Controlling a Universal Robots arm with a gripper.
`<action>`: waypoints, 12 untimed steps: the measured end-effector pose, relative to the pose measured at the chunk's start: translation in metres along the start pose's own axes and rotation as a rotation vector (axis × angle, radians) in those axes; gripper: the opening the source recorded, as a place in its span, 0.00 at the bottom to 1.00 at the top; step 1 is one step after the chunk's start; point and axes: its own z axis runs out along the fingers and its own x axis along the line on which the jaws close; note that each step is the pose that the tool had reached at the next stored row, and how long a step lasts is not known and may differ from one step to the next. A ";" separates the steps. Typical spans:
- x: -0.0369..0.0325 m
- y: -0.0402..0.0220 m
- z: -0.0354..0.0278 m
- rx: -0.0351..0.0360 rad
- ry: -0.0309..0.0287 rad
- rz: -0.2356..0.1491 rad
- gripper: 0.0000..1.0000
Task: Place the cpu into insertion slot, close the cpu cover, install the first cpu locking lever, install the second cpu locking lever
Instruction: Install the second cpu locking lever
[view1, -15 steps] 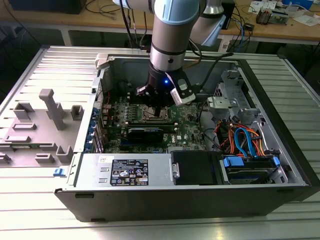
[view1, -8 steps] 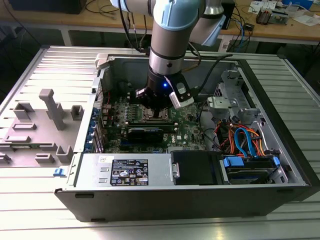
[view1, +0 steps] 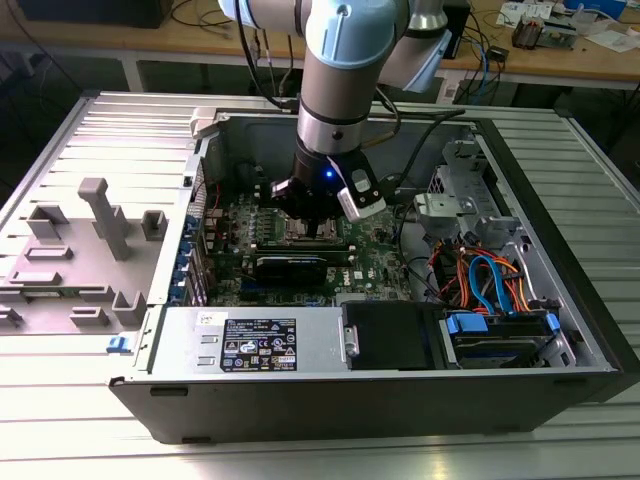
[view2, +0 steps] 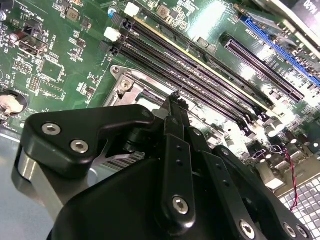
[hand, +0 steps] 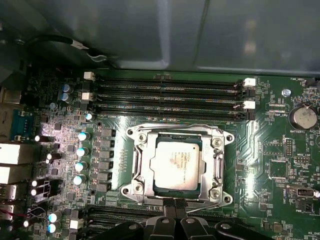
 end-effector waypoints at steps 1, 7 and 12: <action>0.0000 0.0000 0.0003 -0.0001 0.0000 0.000 0.11; 0.0000 0.0000 0.0005 -0.0002 0.0000 0.000 0.11; 0.0000 -0.0006 0.0012 -0.0035 0.0018 -0.002 0.11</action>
